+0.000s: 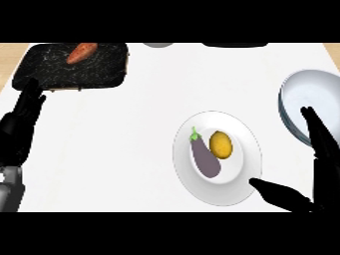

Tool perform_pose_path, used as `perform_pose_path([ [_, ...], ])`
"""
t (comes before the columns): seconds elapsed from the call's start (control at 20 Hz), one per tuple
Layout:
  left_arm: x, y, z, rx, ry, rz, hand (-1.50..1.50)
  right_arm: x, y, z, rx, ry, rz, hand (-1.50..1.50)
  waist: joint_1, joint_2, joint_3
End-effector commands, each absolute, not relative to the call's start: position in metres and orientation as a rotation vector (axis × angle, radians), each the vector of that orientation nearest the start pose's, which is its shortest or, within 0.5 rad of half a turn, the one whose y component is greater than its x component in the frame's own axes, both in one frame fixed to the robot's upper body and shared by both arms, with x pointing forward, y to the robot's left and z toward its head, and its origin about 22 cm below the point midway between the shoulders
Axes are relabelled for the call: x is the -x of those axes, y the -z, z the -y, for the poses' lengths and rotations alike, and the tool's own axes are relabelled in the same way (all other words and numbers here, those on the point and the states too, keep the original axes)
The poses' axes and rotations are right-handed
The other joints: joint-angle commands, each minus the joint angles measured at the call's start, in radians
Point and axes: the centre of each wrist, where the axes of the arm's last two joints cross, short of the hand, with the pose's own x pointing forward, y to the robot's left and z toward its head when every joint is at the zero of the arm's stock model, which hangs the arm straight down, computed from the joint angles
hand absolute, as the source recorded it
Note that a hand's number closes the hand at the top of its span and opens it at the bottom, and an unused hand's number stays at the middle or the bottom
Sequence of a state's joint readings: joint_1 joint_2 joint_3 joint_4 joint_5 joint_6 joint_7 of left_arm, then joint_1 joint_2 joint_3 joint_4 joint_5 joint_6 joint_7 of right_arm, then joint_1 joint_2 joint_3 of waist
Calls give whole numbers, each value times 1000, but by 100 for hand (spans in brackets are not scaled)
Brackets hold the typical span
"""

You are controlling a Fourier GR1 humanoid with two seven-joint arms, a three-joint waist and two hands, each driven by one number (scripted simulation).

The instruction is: Pick the lemon from the plate and place it in the bowl

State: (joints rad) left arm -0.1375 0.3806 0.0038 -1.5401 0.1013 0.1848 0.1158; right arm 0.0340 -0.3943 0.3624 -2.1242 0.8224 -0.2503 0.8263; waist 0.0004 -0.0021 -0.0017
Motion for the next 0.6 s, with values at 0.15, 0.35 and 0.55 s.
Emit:
perform_pose_path([
  [0.15, -277, -58, -320, -318, 77, 1572, 0, -219, -155, 194, 939, -666, 1189, -150, 16, 5, -1],
  [0.35, -272, -51, -301, -337, 92, 1575, 0, -261, -151, 199, 876, -724, 1073, -150, 17, 5, 1],
  [0.55, -275, -54, -303, -318, 86, 1589, 0, -288, -152, 194, 784, -820, 943, -150, 20, 5, 1],
])
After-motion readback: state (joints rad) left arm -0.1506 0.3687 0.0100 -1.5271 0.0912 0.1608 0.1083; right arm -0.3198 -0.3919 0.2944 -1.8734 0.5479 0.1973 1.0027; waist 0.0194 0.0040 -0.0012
